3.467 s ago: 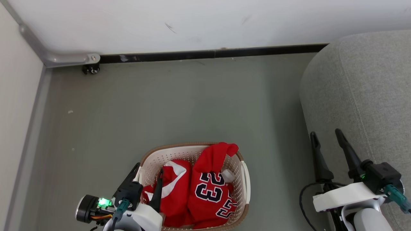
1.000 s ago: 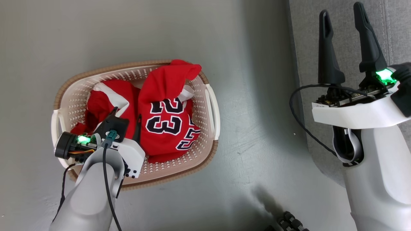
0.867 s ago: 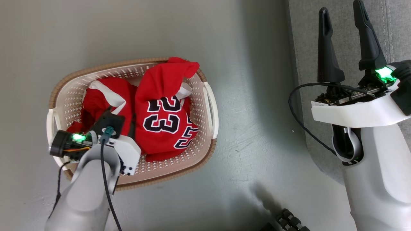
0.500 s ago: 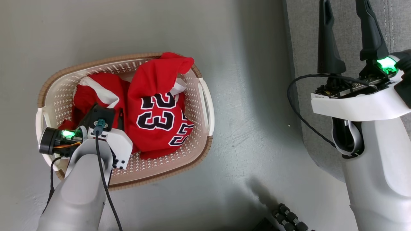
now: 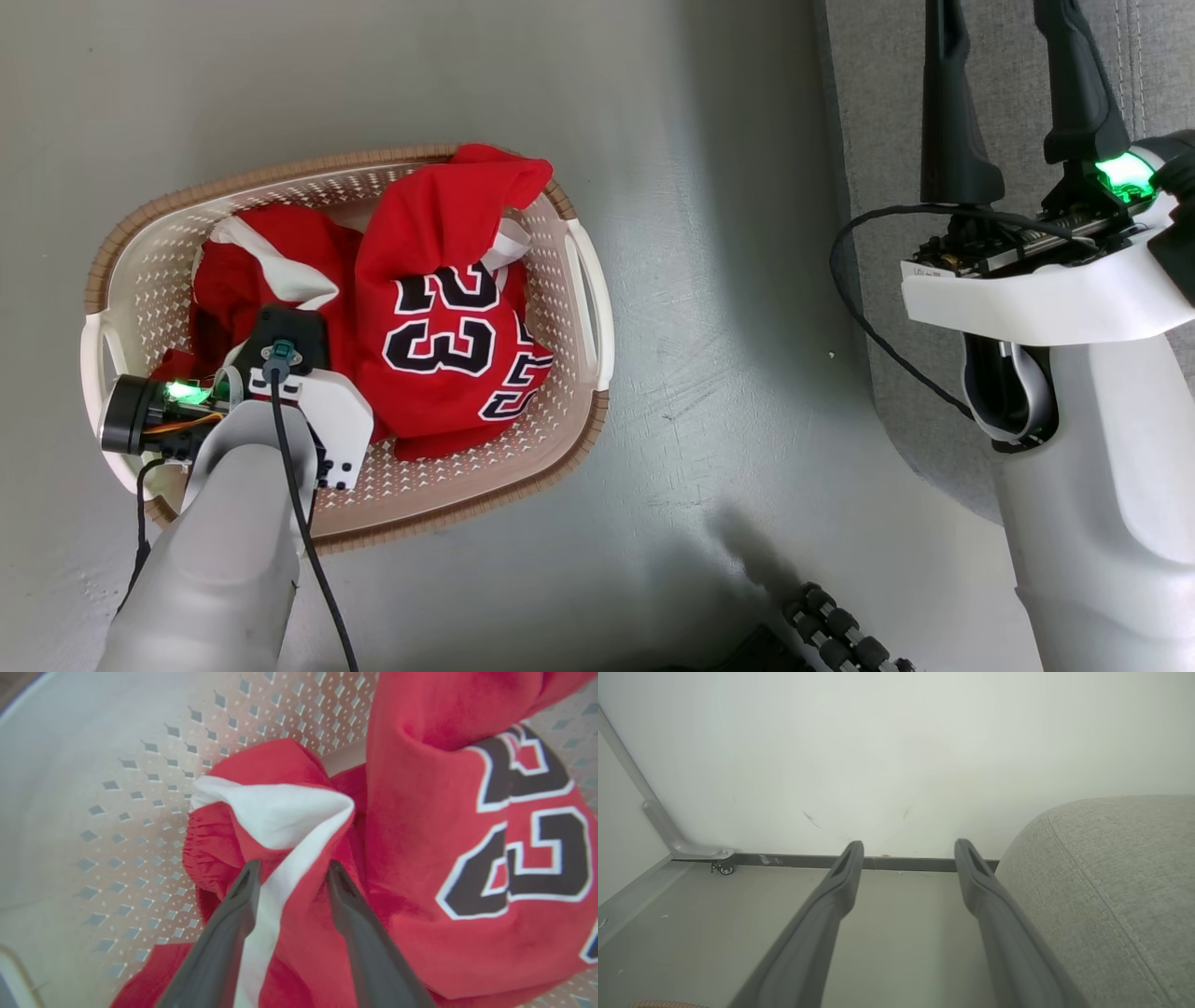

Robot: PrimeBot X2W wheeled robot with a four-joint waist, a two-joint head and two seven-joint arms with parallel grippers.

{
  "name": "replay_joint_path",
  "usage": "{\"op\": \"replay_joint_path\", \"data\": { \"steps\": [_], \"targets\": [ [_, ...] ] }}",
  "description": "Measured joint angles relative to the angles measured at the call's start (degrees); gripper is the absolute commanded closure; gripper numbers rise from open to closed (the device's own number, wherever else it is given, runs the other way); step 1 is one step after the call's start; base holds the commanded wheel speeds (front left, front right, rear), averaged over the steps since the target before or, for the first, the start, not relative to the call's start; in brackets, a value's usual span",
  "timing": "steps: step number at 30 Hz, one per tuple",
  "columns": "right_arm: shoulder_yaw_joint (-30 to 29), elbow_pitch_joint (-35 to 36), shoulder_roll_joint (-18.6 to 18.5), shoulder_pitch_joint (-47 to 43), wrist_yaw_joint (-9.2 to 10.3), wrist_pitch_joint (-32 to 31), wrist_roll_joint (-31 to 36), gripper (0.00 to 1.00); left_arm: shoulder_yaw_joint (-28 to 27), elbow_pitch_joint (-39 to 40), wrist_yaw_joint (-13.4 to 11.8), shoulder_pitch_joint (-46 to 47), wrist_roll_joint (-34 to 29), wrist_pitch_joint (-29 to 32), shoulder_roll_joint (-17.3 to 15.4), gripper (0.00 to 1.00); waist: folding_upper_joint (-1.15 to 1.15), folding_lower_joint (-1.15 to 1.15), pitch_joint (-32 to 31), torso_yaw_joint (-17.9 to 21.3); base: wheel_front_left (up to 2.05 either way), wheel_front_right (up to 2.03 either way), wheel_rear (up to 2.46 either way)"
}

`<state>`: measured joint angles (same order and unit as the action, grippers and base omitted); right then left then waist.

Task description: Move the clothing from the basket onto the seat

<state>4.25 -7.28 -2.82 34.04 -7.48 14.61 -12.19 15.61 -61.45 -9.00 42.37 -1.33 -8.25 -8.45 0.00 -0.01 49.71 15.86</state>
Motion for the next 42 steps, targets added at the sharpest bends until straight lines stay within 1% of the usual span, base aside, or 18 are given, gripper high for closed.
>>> {"op": "replay_joint_path", "data": {
  "steps": [1, 2, 3, 4, 5, 10, 16, 29, 39, 42],
  "targets": [
    [0.0, 0.1, 0.0, 0.2, 0.0, 0.0, 0.0, 0.0, 0.0, -0.2, -0.2, 0.1, 0.0, 0.0, 0.1, 0.52, 0.0, 0.0, 0.0, 0.0, 0.0, 0.0, 0.0],
    [0.0, 0.1, 0.0, 0.2, 0.0, 0.0, 0.0, 0.0, 0.0, -0.3, -0.2, 0.2, 0.0, 0.0, 0.1, 0.64, 0.0, 0.0, 0.1, 0.1, 0.0, 0.0, 0.0],
    [0.0, 0.1, 0.0, 0.2, 0.0, 0.0, 0.0, 0.0, 0.0, -0.5, -0.2, 0.3, 0.0, 0.0, 0.2, 0.8, 0.0, 0.0, 0.1, 0.1, 0.0, 0.0, 0.0],
    [0.0, 0.1, 0.0, 0.2, 0.0, 0.0, 0.0, 0.0, 0.0, -0.6, -0.2, 0.4, 0.0, 0.0, 0.3, 0.98, 0.0, 0.0, 0.1, 0.1, 0.0, 0.0, 0.0],
    [-0.1, 0.1, 0.0, 0.2, 0.0, 0.0, 0.0, 0.0, 0.0, -0.7, -0.3, 0.5, 0.0, -0.1, 0.5, 1.0, 0.0, 0.0, 0.1, 0.1, 0.0, 0.0, 0.0],
    [-0.3, 0.1, 0.0, 0.2, 0.0, 0.0, 0.0, 0.0, -0.8, -0.6, -0.6, 0.7, 0.9, -1.5, 1.4, 1.0, 0.0, 0.0, 0.1, -0.1, 0.0, 0.0, 0.0],
    [-0.2, 0.0, 0.0, 0.3, 0.0, 0.0, -0.5, 0.0, -2.2, 0.9, -0.8, 1.6, 2.0, -4.0, 1.7, 1.0, 0.0, 0.0, -0.1, -0.5, 0.0, 0.0, 0.0],
    [-0.1, -0.5, 0.0, 1.5, 0.0, 0.0, -0.5, 0.0, -2.5, 3.4, -1.0, 1.6, 3.2, -5.5, 1.5, 1.0, 0.0, 0.0, -1.6, -1.8, 0.0, 0.0, 0.0],
    [-0.8, -2.0, -0.1, 1.4, 0.0, 0.0, -0.2, 0.0, -1.9, 8.8, -1.0, 1.1, 3.1, -6.0, 1.8, 1.0, 0.0, 0.0, -3.8, -3.1, 0.0, 0.0, 0.0],
    [-0.7, -2.4, -0.1, 1.4, 0.0, 0.0, 0.2, 0.0, -1.7, 13.1, -1.0, 1.0, 3.1, -6.0, 1.8, 1.0, 0.0, 0.0, -4.6, -3.6, 0.0, 0.0, 0.0]
  ]
}}
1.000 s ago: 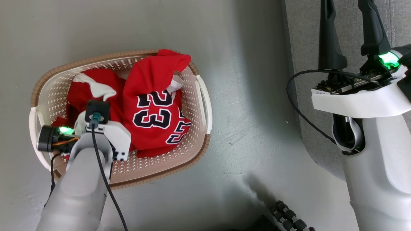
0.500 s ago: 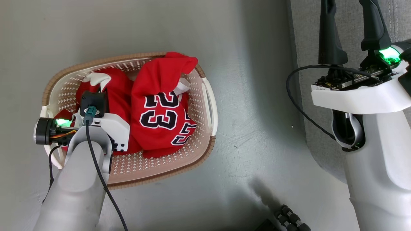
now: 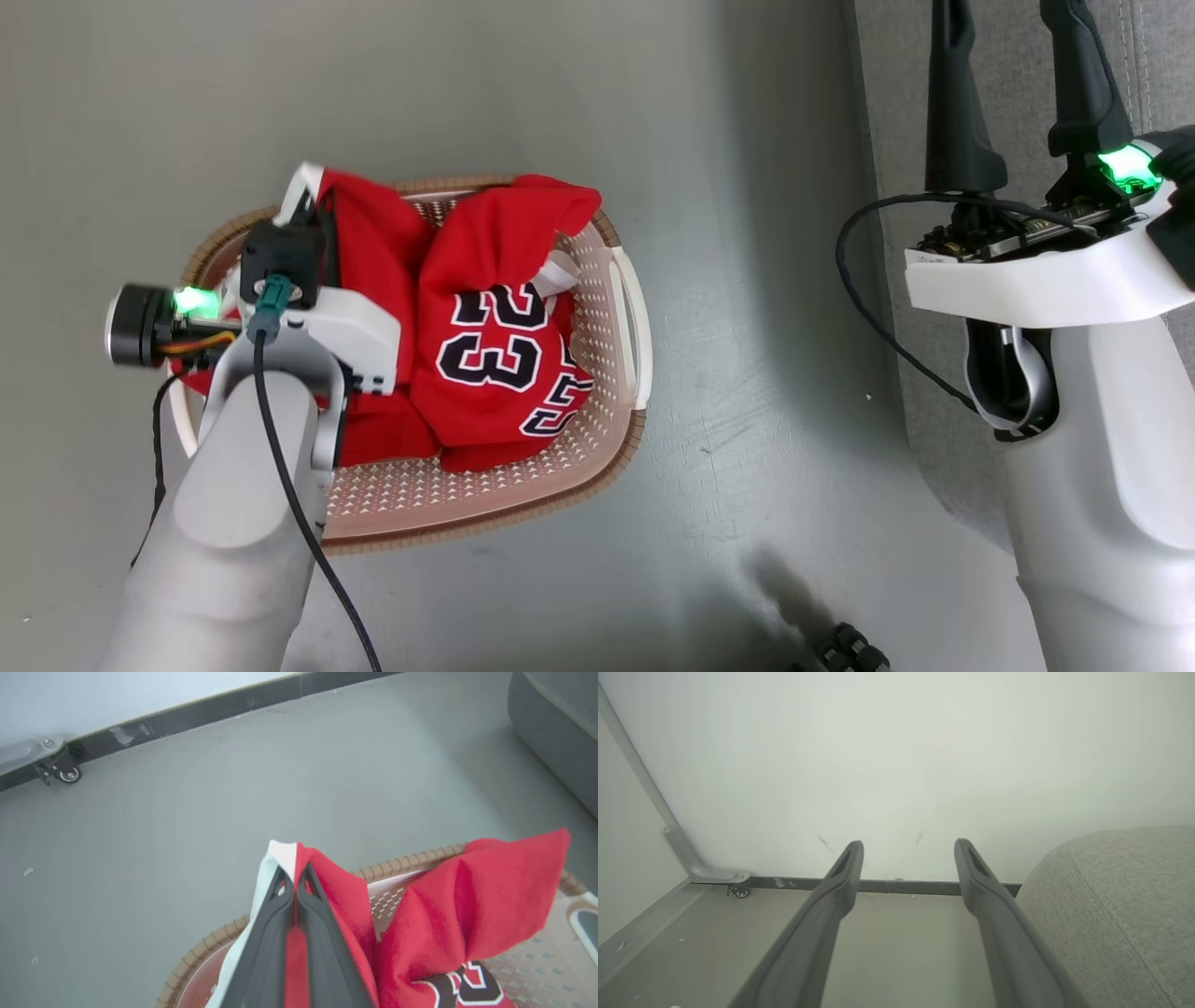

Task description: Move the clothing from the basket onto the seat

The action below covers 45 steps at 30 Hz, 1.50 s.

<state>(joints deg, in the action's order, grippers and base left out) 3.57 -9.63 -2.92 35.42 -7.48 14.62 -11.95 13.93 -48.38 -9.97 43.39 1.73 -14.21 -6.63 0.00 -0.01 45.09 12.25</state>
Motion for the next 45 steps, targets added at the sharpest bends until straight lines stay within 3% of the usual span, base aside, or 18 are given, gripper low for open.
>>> {"op": "replay_joint_path", "data": {
  "steps": [9, 18, 29, 45],
  "targets": [
    [0.9, -1.4, -0.1, -0.1, 0.0, 0.0, 2.0, 0.0, 0.3, 13.1, 0.4, -2.9, 0.0, 0.0, 0.3, 1.0, 0.0, 0.0, -3.1, -1.7, 0.0, 0.0, 0.0],
    [6.4, -3.7, -0.4, -0.1, 0.0, 0.0, 1.8, 0.0, 0.6, 23.6, 0.1, -5.4, -0.3, 0.0, 0.6, 1.0, 0.0, 0.0, -6.9, -3.3, 0.0, 0.0, 0.0],
    [11.0, -5.0, -2.6, -0.1, -0.01, 0.0, 0.8, 0.0, 0.6, 30.4, 0.1, -8.7, -0.3, -0.2, 0.1, 1.0, 0.0, 0.0, -11.6, -4.9, 0.0, 0.0, 0.0],
    [23.9, -7.6, -7.7, -2.6, 0.0, 0.0, -5.3, 0.0, 0.4, 37.1, 0.9, -14.8, 1.2, -0.4, -0.7, 1.0, 0.0, 0.0, -20.7, -7.0, 0.0, 0.0, 0.0]
  ]
}}
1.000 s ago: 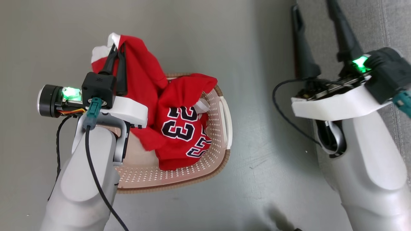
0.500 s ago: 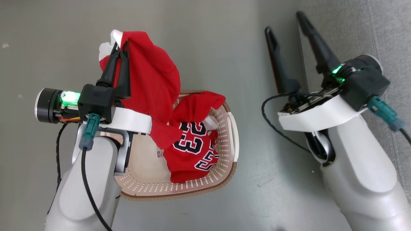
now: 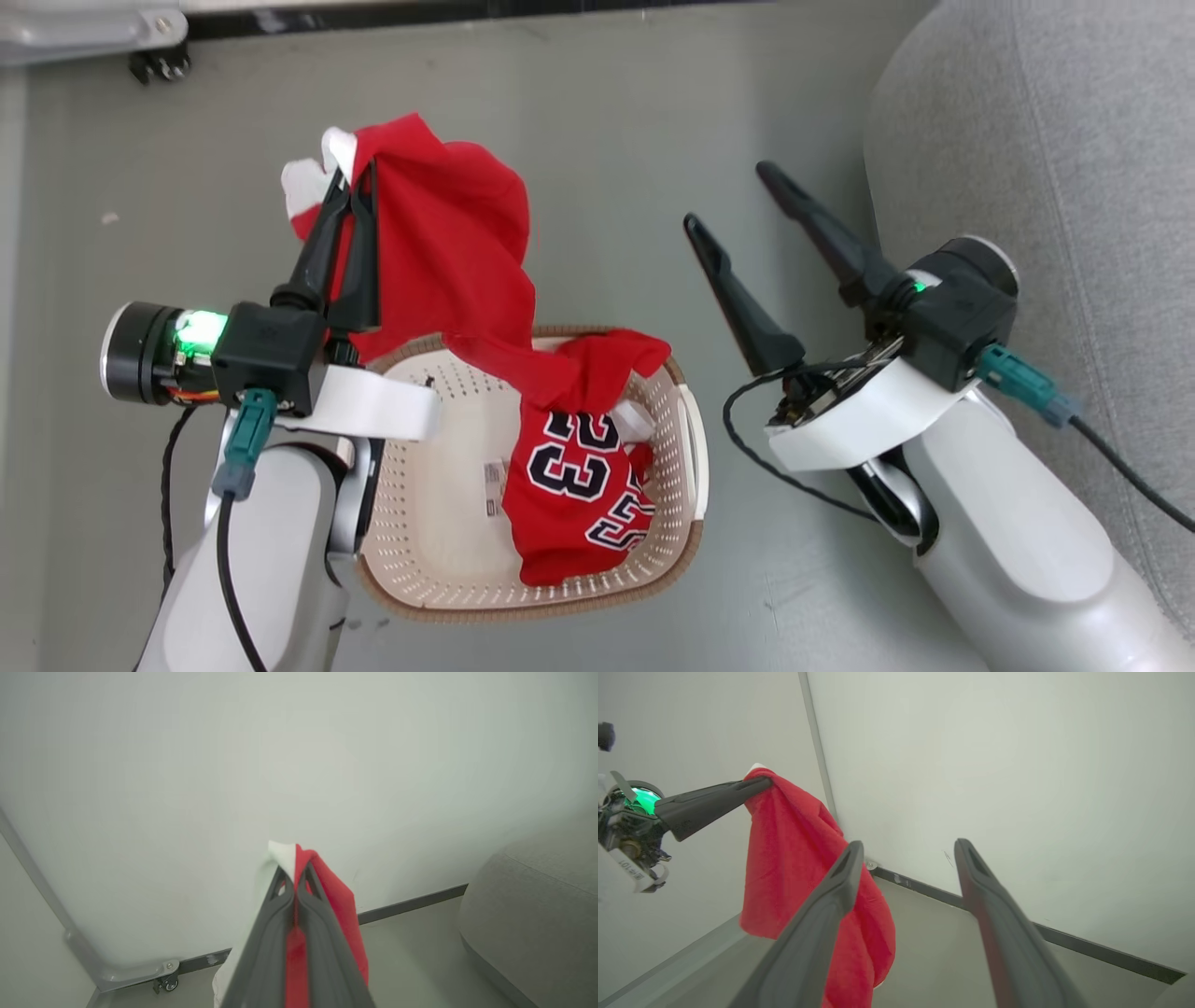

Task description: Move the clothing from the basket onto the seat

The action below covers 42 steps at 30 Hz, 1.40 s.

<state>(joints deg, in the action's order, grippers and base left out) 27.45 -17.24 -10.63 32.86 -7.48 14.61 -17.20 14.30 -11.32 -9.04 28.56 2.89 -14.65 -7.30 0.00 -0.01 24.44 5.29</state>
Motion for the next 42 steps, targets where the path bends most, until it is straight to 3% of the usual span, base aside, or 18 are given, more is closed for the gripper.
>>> {"op": "replay_joint_path", "data": {
  "steps": [23, 42],
  "targets": [
    [17.3, 2.6, -8.2, -3.7, -0.01, -4.8, -6.9, 0.0, 3.4, 4.6, 5.6, -4.7, -0.6, 0.0, -4.7, 1.0, 0.0, 0.0, -13.1, -1.5, 0.0, 0.0, 0.0],
    [22.9, 6.0, -13.8, -6.7, -0.01, -8.7, -14.0, 0.0, 6.6, 6.2, 12.7, -7.3, 1.0, 0.0, -7.1, 1.0, 0.0, 0.0, -21.5, -2.0, 0.0, 0.0, 0.0]
  ]
}}
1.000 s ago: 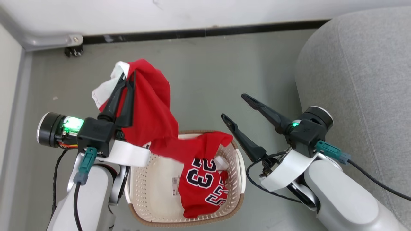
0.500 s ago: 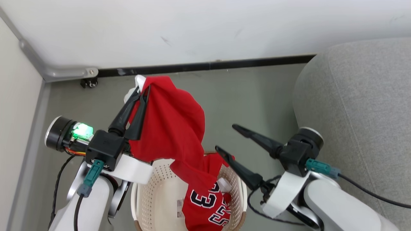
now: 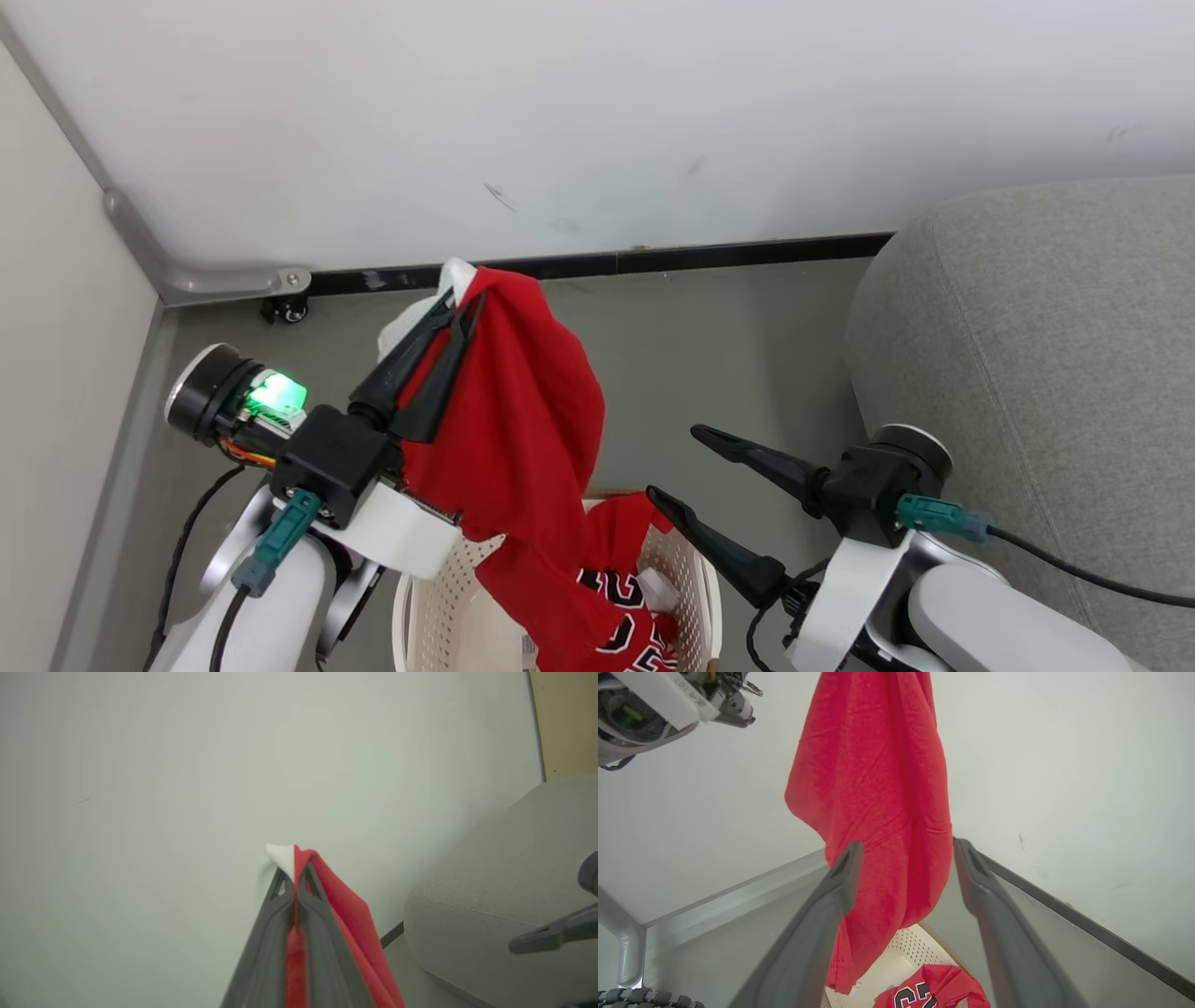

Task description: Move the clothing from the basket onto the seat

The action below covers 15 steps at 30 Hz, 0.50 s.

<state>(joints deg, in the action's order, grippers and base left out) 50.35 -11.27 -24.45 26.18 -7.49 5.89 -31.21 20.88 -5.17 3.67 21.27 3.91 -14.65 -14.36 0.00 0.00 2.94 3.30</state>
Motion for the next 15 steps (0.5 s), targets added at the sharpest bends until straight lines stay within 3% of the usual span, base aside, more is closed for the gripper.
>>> {"op": "replay_joint_path", "data": {
  "steps": [15],
  "targets": [
    [6.9, 3.3, -2.5, 0.0, 0.0, -3.0, -3.1, 0.0, 5.1, 3.3, 2.5, 0.0, 0.1, 0.0, -0.6, 1.0, 0.0, 0.0, -3.8, -0.5, 0.0, 0.0, 0.0]
  ]
}}
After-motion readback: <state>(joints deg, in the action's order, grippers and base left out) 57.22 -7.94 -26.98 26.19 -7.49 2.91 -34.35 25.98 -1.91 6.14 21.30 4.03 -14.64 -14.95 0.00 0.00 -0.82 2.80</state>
